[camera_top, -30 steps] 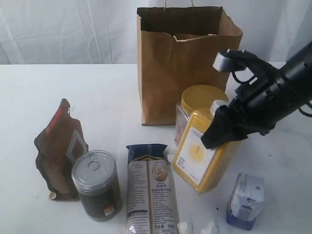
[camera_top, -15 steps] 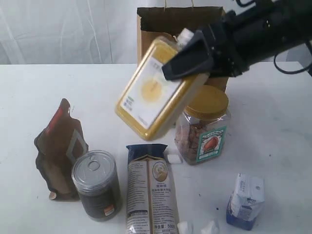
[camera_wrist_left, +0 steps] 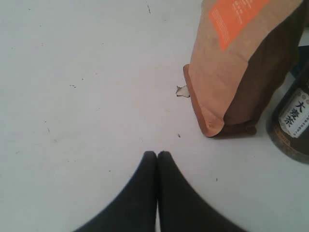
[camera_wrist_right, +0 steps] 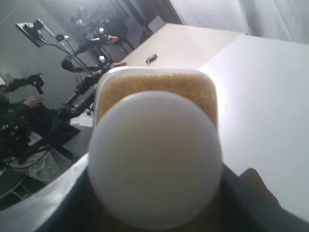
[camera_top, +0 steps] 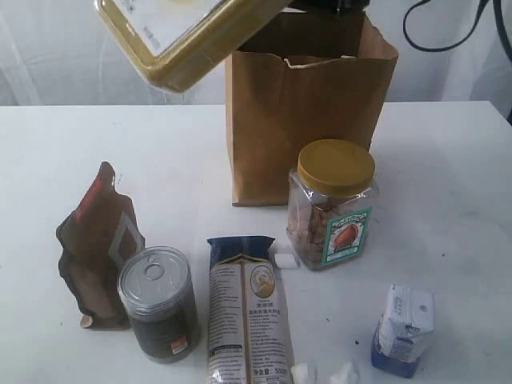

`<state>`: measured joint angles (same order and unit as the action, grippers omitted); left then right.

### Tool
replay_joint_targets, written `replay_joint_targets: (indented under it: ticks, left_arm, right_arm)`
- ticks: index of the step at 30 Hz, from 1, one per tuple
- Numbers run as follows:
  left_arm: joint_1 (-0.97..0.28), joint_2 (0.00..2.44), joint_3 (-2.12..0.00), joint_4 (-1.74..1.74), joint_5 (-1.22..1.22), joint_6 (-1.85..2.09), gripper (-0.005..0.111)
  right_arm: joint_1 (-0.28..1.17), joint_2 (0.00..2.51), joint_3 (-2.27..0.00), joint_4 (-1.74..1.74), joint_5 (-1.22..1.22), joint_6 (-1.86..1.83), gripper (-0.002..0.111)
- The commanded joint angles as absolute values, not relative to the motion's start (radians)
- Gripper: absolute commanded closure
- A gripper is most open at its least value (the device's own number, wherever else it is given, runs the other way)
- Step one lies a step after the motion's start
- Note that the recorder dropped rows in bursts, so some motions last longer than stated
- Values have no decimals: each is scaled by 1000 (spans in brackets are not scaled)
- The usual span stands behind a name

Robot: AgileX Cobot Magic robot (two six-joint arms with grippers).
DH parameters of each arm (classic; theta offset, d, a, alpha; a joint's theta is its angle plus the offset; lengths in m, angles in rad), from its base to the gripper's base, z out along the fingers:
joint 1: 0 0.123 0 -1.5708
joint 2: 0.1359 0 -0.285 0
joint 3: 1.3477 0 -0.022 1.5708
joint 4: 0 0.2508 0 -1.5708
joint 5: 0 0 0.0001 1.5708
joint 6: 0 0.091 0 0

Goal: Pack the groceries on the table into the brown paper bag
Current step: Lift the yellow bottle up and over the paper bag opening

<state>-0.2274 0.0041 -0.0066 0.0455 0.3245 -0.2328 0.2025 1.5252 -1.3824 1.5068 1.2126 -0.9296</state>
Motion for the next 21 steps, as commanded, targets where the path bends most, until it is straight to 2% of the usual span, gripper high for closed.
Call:
replay_joint_targets:
  ticks: [1,21]
  left_arm:
    - [-233,0,0,39,334,-235,107]
    - [-233,0,0,39,334,-235,107]
  right_arm:
    - [198,1542,-1397,1744,1176,-1093,108]
    - [196,1525,-1405,1744,563,-1567,108]
